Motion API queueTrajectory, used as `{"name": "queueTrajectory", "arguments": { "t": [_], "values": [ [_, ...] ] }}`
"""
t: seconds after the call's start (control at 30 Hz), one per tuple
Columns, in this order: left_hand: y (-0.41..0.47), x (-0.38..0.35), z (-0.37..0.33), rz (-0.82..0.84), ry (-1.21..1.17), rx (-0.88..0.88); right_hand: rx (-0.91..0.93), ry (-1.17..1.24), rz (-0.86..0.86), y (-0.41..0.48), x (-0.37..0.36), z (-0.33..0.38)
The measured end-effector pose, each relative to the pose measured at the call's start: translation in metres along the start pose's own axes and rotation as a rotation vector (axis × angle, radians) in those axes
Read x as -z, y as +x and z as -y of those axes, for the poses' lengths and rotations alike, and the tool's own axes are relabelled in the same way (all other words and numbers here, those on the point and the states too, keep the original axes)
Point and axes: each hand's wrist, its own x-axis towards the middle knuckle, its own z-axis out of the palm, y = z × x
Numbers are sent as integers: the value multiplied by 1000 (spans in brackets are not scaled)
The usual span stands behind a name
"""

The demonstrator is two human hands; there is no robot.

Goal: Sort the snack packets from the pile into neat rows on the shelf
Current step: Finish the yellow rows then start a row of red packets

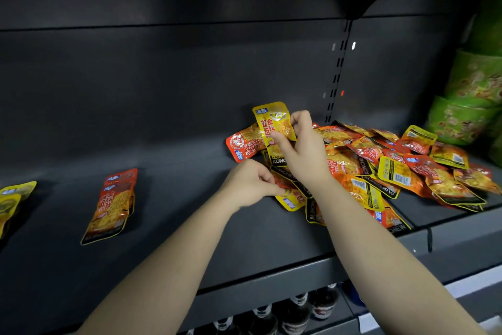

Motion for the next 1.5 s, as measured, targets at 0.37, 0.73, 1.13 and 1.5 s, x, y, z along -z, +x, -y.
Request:
{"name": "queueTrajectory", "arguments": {
  "t": [0.37, 0.73, 1.13, 1.5],
  "values": [
    [-1, 34, 16, -268, -8, 45, -14, 2, 32, -1, 0, 3],
    [-9, 58, 19, -375, -317, 77, -31, -6, 105, 2, -3, 11],
    [-49, 121, 50, -412, -302, 73, 6, -190, 289, 3, -35, 53],
    [-132, 211, 97, -543, -64, -44, 40, -83, 349, -21, -118, 162]
  ]
}}
